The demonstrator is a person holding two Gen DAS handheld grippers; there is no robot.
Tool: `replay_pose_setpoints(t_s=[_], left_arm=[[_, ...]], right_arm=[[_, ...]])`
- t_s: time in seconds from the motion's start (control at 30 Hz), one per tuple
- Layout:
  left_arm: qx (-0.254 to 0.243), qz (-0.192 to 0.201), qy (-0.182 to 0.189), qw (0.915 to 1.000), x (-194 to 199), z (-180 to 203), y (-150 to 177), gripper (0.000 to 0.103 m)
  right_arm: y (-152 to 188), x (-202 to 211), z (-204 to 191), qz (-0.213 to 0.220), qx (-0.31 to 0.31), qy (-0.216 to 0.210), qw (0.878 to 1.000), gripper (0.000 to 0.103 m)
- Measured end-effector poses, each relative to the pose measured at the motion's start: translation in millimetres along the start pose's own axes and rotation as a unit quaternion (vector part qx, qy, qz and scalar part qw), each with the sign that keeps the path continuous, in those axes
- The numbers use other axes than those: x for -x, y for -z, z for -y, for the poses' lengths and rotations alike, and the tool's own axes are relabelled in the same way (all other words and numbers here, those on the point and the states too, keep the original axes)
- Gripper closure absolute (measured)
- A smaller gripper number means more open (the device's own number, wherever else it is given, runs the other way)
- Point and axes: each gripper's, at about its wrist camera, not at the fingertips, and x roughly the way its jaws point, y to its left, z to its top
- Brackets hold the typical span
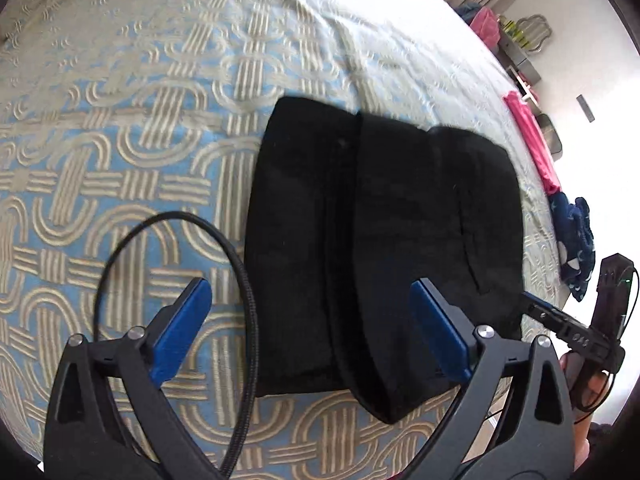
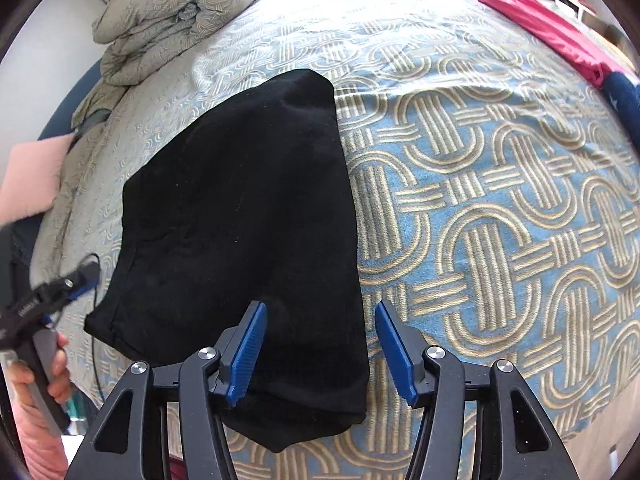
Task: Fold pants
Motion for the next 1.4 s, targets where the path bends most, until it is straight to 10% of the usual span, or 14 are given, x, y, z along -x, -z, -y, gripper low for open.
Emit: replay_pose_setpoints(t_s=[0.33,0.63,1.23,1.3,1.4], left_arm=[[0.008,-0.011,0.008,0.9999,-7.9,-4.4,1.6,0.004],[0.004,-0.014,0.009,0.9998,-15.8,-6.9,-6.3,0.002],[-0.030,-0.011,0.047,0.9984,-28.1,12.9,-15.5,0.008],[-0.030,-0.005,0.047,0.9984,-24.0,12.7,-15.2,0.023],[-0.018,0.012,0.053,0.9983,-11.3,5.6,-14.8,0.060]], right_arm=[[-2.5,0.3,12.7,-0.007,-0.015,-0.026,1.000,0.040],[-20.1,-16.2,32.0,-0.016,-0.062,-0.154,0.986,0.027],[-47.2,-36.3,16.0,-0.009,-0.027,-0.169,0.985,0.014],[-50.1,-37.4,13.0,-0.014,-0.024,-0.166,0.986,0.017],[-46.1,-30.5,3.7,-0.005,-0.001,-0.124,0.992,0.066]])
